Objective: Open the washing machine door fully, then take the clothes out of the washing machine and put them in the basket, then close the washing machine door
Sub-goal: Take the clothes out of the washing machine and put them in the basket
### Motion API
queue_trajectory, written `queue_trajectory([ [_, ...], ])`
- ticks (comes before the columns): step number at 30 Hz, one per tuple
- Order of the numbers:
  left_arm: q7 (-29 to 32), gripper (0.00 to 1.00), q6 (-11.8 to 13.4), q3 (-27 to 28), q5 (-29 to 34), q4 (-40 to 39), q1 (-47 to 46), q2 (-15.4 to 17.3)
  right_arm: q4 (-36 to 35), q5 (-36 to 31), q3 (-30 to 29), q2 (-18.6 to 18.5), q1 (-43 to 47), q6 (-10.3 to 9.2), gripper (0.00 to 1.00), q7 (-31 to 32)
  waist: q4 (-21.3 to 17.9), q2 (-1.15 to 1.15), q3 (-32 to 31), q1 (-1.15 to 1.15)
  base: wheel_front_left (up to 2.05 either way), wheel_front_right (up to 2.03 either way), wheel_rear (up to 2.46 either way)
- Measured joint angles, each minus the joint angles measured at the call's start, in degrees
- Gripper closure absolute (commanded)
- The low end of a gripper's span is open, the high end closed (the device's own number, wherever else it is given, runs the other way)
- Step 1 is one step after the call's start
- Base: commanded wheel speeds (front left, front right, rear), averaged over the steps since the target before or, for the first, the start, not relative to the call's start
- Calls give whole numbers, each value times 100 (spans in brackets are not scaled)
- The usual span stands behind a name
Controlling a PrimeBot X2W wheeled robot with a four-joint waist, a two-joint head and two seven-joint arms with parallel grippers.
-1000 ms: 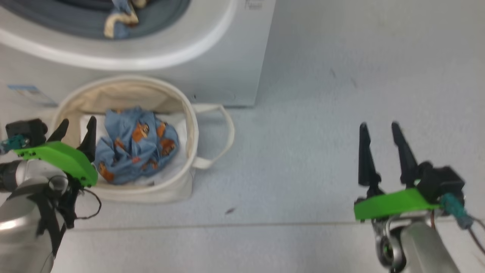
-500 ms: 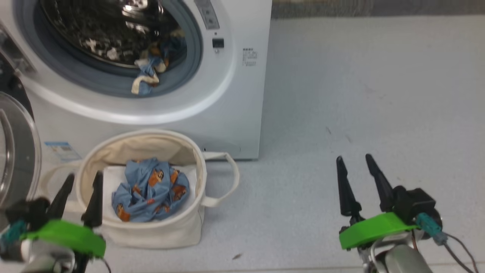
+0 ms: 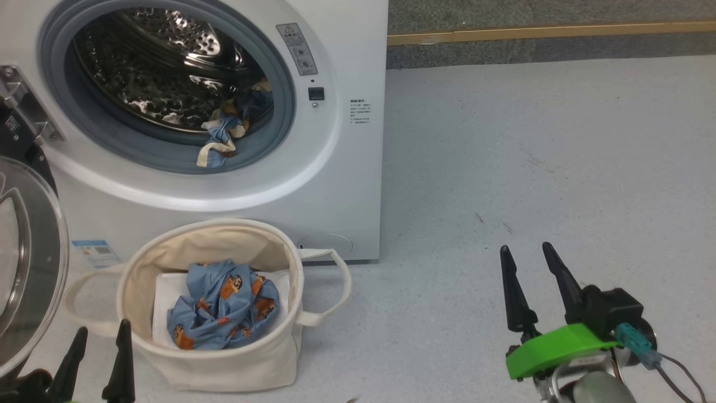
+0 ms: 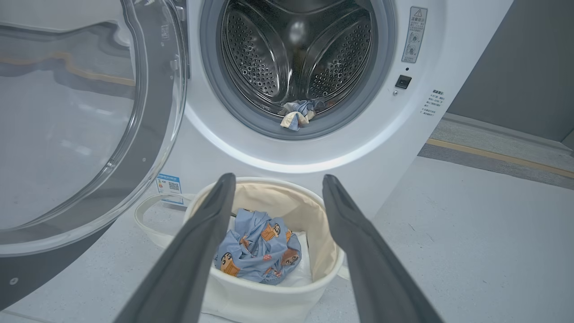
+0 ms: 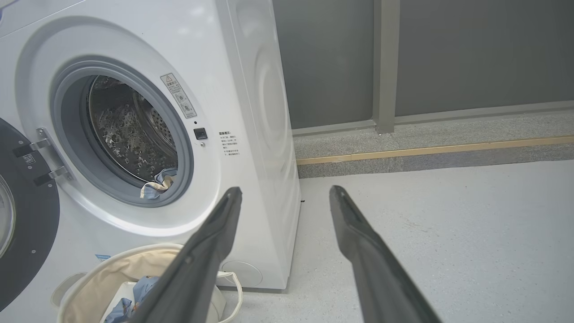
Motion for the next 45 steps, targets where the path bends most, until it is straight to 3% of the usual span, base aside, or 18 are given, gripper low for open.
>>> queue_trajectory([
  [14,0,0,94,-105,112,-112,101,-3,53,-51,-94,5,94,0,0,0,60,0,13,0,0,0,0],
  [45,7,0,30,-209,196,25,15,-36,40,-102,-134,42,90,0,0,0,49,-1,86,0,0,0,0],
])
